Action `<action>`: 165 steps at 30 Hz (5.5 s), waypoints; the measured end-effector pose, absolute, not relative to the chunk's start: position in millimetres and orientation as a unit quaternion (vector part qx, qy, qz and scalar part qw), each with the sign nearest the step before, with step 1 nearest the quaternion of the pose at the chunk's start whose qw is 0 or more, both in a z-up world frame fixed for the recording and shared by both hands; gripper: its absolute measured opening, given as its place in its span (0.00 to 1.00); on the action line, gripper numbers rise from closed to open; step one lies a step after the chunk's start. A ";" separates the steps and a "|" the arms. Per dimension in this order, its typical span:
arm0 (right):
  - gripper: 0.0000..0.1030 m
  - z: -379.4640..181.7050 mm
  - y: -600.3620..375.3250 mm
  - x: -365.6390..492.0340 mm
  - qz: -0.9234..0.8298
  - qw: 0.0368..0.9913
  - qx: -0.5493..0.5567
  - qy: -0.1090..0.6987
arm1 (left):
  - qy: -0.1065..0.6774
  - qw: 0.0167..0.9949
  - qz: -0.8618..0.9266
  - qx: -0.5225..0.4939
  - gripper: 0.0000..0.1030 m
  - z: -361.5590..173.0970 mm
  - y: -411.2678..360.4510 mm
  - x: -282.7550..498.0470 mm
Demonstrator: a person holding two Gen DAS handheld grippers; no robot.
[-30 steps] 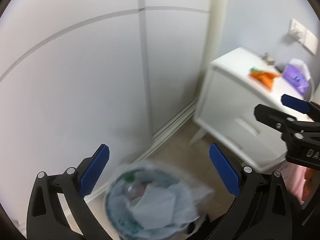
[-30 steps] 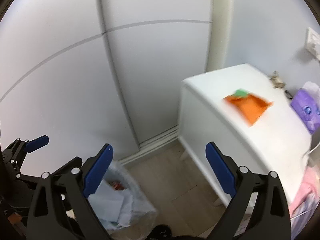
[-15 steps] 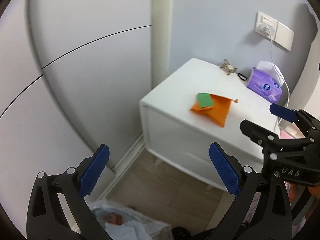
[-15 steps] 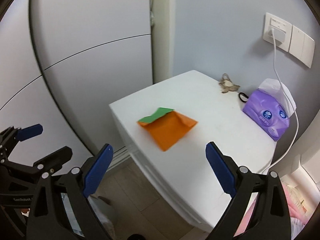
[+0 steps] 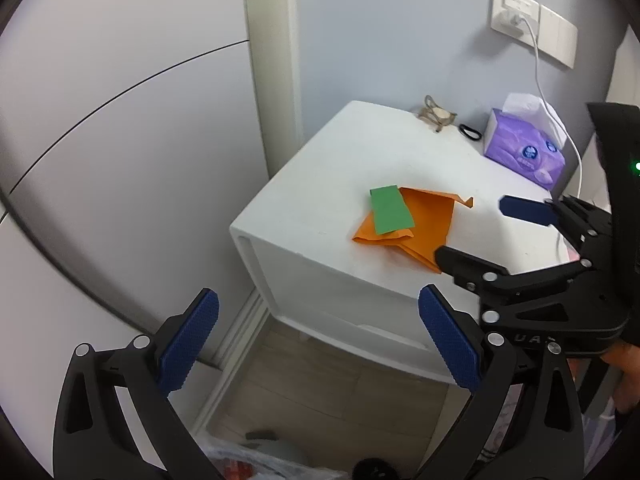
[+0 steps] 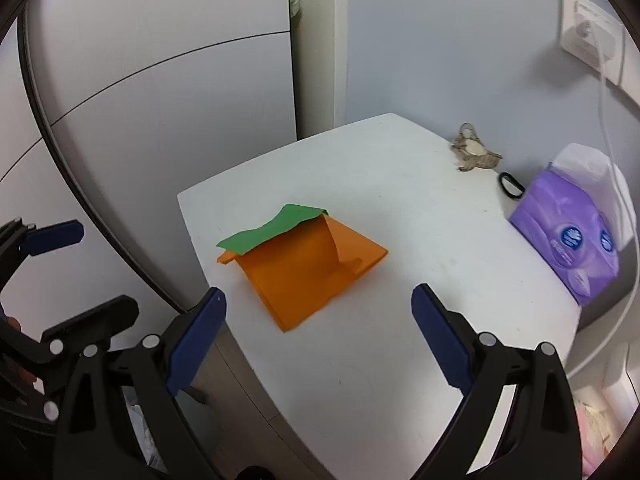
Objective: Collect trash
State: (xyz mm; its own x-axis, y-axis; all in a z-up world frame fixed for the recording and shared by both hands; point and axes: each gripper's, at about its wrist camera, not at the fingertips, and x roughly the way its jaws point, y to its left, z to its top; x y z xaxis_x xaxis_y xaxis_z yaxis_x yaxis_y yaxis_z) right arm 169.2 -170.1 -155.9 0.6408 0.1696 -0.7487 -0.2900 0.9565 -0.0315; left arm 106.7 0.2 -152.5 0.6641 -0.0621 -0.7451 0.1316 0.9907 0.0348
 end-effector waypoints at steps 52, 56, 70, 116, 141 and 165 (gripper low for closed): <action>0.09 -195.3 -152.6 213.8 0.135 0.902 -0.068 0.405 | 0.409 0.908 -0.092 0.006 0.94 -179.5 14.8 144.6; 0.04 -190.3 -151.9 208.2 0.137 0.905 -0.062 0.398 | 0.410 0.908 -0.089 0.003 0.94 -178.2 15.3 141.7; 0.03 -153.4 -148.7 171.4 0.146 0.917 -0.056 0.368 | 0.386 0.919 -0.077 0.008 0.94 -146.2 7.2 105.1; 0.03 -296.7 68.2 -43.2 0.340 0.784 -0.129 0.503 | 0.471 0.862 0.160 -0.098 0.94 -273.9 214.5 -172.0; 0.03 -417.5 110.7 -41.3 0.335 0.709 -0.204 0.586 | 0.549 0.799 0.215 -0.121 0.94 -370.1 226.0 -188.4; 0.93 -406.9 103.7 -61.7 0.323 0.726 -0.235 0.561 | 0.535 0.811 0.202 -0.125 0.94 -365.5 220.7 -188.4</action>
State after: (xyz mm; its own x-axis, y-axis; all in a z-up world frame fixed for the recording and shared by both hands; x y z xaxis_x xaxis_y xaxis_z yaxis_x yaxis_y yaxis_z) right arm -61.7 103.7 -406.9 0.1632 0.2046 -0.9651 -0.7316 0.6814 0.0208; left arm -188.4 220.7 -365.5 0.3470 0.1937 -0.9177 -0.4601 0.8878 0.0134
